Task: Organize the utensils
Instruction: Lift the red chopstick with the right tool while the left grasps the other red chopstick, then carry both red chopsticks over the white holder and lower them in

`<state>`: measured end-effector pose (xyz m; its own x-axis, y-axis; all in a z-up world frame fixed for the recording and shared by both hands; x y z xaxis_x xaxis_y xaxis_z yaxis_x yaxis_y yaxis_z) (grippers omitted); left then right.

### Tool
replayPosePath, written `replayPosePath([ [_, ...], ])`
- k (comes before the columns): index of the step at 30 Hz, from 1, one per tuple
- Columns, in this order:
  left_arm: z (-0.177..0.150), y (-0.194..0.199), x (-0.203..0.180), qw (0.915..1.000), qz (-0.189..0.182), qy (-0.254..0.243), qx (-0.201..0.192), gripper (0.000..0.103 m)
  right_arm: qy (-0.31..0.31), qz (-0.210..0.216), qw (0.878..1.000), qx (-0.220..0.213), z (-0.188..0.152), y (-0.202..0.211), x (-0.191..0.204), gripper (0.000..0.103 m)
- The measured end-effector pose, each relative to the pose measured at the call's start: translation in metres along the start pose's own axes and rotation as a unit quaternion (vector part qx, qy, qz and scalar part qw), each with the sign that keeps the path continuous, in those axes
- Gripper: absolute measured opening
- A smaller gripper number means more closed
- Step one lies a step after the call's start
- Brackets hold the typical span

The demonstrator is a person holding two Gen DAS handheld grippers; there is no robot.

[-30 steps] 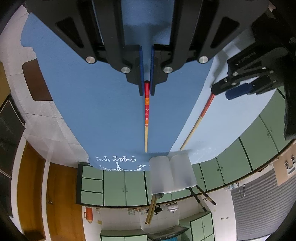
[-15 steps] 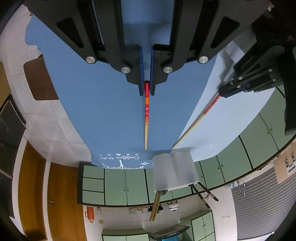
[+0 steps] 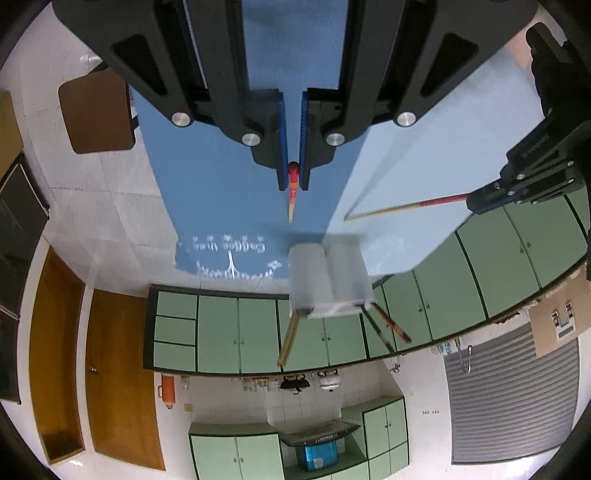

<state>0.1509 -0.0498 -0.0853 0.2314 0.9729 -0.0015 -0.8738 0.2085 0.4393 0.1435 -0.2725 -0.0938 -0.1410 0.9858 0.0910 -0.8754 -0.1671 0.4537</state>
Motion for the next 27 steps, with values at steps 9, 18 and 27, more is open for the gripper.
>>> replayPosePath([
  [9, 0.047, 0.006, 0.012, 0.9989, 0.001, 0.003, -0.048, 0.006, -0.016, 0.023, 0.999, -0.024, 0.055, 0.006, -0.004, 0.005],
  [18, 0.086, 0.012, 0.019, 0.9969, -0.014, 0.005, -0.077, 0.006, -0.016, 0.073, 0.997, -0.021, 0.105, 0.000, -0.003, 0.005],
  [27, 0.123, 0.015, 0.018, 0.9935, -0.042, 0.002, -0.105, 0.005, 0.013, 0.105, 0.994, -0.033, 0.160, -0.003, 0.009, 0.005],
])
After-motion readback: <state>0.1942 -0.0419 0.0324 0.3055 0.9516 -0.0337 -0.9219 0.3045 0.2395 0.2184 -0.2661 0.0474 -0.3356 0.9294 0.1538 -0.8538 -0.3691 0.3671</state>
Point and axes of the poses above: each gripper's, at about its wrist camera, not at the fingertips, and y roughly against the way its jaws point, x to its left, z to its top, the point moved 3 cm from there along -y, roughly the way its jaws point, and after that the axes turned 6 degrees about -x, right-handed, at the moved point
